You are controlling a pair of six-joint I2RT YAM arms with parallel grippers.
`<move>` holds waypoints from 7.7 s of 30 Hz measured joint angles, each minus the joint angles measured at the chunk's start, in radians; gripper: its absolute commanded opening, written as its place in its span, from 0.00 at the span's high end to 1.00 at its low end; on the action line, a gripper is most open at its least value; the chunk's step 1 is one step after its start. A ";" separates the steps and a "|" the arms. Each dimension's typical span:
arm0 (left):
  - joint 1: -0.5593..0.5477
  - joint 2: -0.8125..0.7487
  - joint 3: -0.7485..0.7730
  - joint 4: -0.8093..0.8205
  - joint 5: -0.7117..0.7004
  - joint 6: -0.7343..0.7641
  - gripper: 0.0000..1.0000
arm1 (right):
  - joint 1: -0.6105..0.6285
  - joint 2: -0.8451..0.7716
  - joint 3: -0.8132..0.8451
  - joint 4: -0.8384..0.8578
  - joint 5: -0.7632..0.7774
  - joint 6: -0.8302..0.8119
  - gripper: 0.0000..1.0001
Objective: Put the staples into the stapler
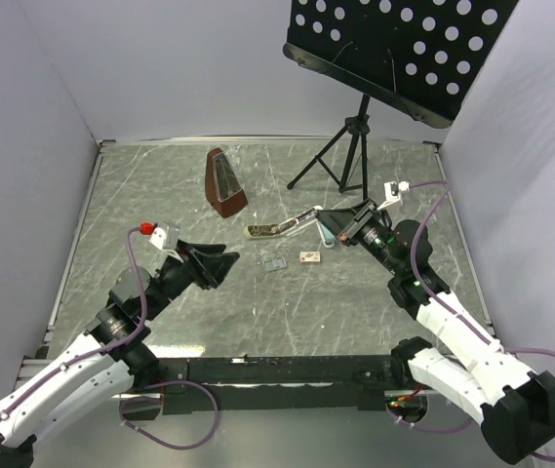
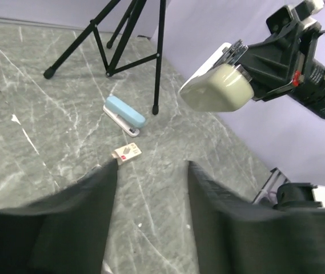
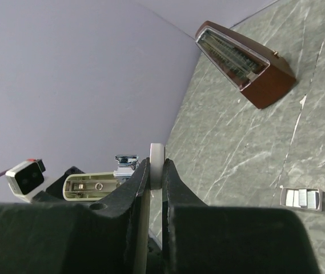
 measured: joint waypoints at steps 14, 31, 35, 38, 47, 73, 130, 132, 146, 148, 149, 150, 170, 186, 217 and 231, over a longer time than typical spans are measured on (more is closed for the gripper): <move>0.000 0.085 0.135 -0.085 0.016 -0.036 0.12 | 0.008 0.077 -0.073 0.005 0.058 -0.044 1.00; -0.005 0.556 0.668 -0.617 -0.004 0.230 0.43 | 0.109 0.208 -0.064 -0.019 0.105 -0.149 1.00; -0.019 0.670 0.777 -0.709 0.023 0.315 0.50 | 0.124 0.235 -0.051 -0.016 0.103 -0.148 1.00; -0.042 0.733 0.828 -0.752 0.032 0.362 0.53 | 0.130 0.248 -0.050 -0.016 0.100 -0.146 1.00; -0.105 0.916 0.895 -0.866 0.035 0.444 0.54 | 0.138 0.258 -0.050 -0.014 0.095 -0.143 1.00; -0.132 1.074 0.968 -0.937 0.029 0.549 0.85 | 0.139 0.260 -0.050 0.010 0.079 -0.133 1.00; -0.343 1.300 0.814 -1.140 -0.226 0.756 0.44 | 0.109 -0.092 -0.177 -0.364 0.553 -0.327 0.02; -0.344 1.300 0.821 -1.144 -0.237 0.753 0.35 | 0.109 -0.092 -0.177 -0.359 0.552 -0.341 0.02; -0.344 1.266 0.833 -1.113 -0.296 0.756 0.18 | 0.109 -0.111 -0.176 -0.349 0.527 -0.494 0.00; -0.344 1.240 0.833 -1.094 -0.314 0.755 0.16 | 0.109 -0.115 -0.176 -0.342 0.513 -0.531 0.00; -0.343 1.219 0.833 -1.080 -0.323 0.754 0.14 | 0.109 -0.119 -0.174 -0.340 0.504 -0.551 0.00; -0.341 1.194 0.833 -1.064 -0.332 0.752 0.13 | 0.109 -0.123 -0.172 -0.335 0.497 -0.572 0.00; 0.142 0.274 0.523 -0.604 -0.475 0.328 0.03 | 0.177 0.196 0.016 -0.201 -0.239 -1.121 0.01; 0.190 -0.095 0.288 -0.496 -0.553 0.193 0.03 | 0.390 0.711 0.289 -0.358 -0.415 -1.365 0.31; 0.415 -0.093 0.248 -0.449 -0.354 0.194 0.03 | 0.525 0.936 0.453 -0.435 -0.313 -1.479 0.72; 0.416 -0.094 0.248 -0.449 -0.346 0.195 0.03 | 0.536 0.940 0.461 -0.400 -0.222 -1.413 1.00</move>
